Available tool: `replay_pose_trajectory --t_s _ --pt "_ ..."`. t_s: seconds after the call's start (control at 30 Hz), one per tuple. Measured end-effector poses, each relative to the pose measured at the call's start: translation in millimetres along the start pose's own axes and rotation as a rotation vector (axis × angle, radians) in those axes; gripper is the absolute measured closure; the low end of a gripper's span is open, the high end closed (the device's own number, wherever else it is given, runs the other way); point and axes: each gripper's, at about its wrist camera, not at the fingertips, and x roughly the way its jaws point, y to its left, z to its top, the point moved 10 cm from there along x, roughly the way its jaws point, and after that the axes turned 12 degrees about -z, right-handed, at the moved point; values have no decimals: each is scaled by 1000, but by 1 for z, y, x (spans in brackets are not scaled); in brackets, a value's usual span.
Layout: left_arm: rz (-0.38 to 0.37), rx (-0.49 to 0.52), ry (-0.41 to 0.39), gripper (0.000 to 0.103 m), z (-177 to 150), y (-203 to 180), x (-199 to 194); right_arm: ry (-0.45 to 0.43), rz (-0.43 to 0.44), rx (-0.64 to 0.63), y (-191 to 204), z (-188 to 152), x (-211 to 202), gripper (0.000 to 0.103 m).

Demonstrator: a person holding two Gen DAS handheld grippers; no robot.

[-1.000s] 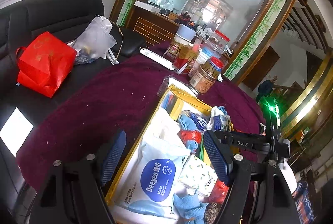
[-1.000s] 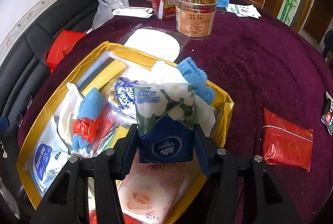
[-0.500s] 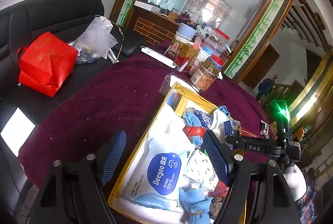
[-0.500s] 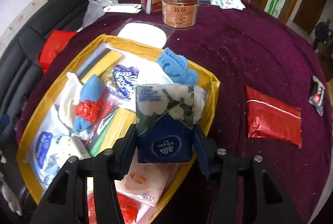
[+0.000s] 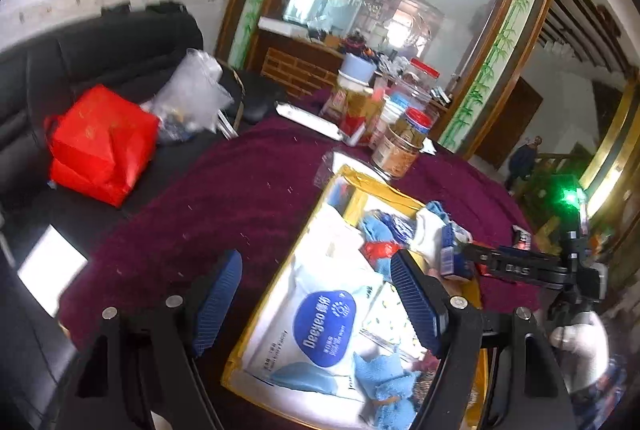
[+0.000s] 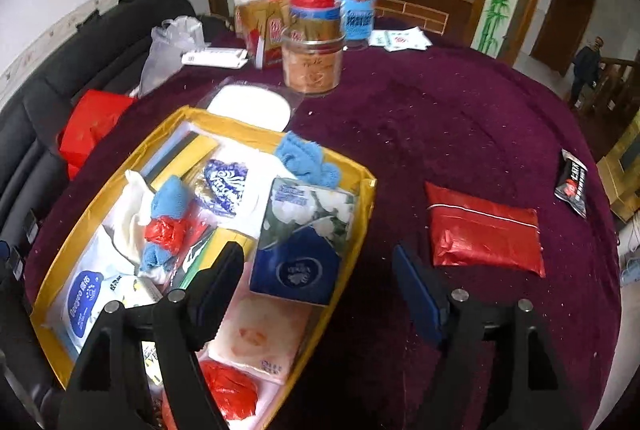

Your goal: Organize soft objects

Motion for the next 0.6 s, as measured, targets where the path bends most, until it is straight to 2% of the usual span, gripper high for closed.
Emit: replay_pose_trajectory --t_s 0.03,0.1,0.13,0.17,0.23,0.3,0.37,0.4,0.43,0.5,0.6 --pt "29 23 -18 23 2 -1 -3 -15 29 10 1 -2 -6 27" --pt "153 109 -102 17 10 -5 -19 -52 71 24 3 -6 -20 27" --pt "214 150 -146 6 16 -8 -27 -80 81 26 4 -8 -29 27" --pt "314 218 -228 0 23 -14 -43 -104 87 24 5 -11 -37 27" --pt "436 308 -362 0 32 -31 -69 -167 99 22 7 -18 -58 27" --pt "500 394 -501 0 35 -59 -96 -218 114 28 8 -25 -73 24" --pt "504 444 -576 0 32 -80 -107 -281 117 44 7 -35 -92 17" --pt "474 460 -581 0 31 -90 -106 -313 118 52 5 -40 -101 15" --pt "403 463 -531 0 29 -98 -96 -335 116 57 4 -44 -106 11" --pt "294 394 -389 0 24 -100 -72 -382 80 65 0 -55 -118 3" --pt "272 272 -312 0 18 -89 -56 -401 40 49 -4 -73 -122 0"
